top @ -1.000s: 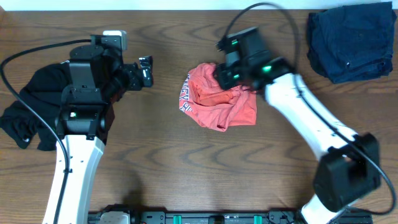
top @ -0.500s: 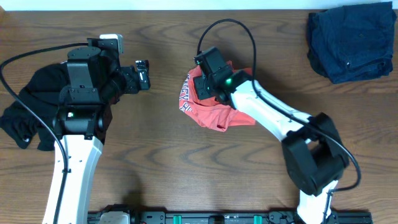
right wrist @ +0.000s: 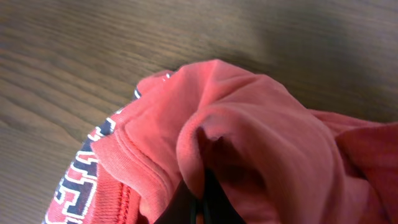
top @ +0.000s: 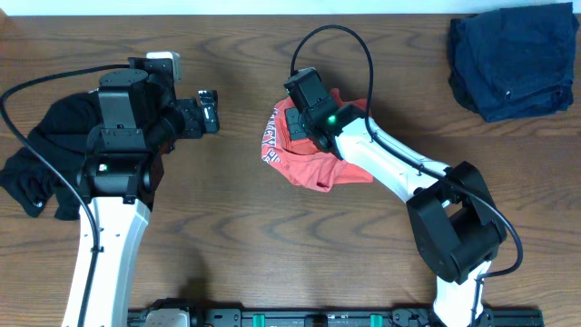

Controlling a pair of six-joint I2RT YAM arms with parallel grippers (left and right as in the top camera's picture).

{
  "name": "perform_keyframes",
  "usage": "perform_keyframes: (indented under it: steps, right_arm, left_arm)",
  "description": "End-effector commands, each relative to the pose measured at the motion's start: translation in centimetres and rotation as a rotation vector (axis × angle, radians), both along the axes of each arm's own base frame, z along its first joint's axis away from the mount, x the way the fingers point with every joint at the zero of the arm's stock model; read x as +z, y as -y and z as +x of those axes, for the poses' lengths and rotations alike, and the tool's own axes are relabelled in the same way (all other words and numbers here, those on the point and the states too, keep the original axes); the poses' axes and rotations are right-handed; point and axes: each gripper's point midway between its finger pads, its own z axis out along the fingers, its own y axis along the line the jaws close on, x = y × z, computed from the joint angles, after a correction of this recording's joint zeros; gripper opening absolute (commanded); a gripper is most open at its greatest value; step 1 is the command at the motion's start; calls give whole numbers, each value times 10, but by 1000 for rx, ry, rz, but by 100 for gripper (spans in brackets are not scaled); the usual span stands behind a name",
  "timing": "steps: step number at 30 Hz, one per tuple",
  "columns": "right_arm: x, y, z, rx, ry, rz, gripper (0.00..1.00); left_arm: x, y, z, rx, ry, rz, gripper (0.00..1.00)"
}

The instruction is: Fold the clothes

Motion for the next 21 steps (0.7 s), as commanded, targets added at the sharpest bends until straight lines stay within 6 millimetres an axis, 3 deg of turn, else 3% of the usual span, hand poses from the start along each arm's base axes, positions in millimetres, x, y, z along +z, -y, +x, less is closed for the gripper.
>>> perform_keyframes:
  steps: [1, 5, 8, 21]
  right_arm:
    - [16, 12, 4, -30, 1, 2, 1]
    - [51, 33, 10, -56, -14, 23, 1]
    - [65, 54, 15, -68, -53, 40, 1]
    - [61, 136, 33, -110, -169, 151, 1]
  left_arm:
    - [5, -4, 1, 16, 9, 6, 98]
    - [5, -4, 0, 16, 5, 7, 98]
    - [5, -4, 0, 16, 5, 7, 98]
    - [5, -4, 0, 16, 5, 6, 98]
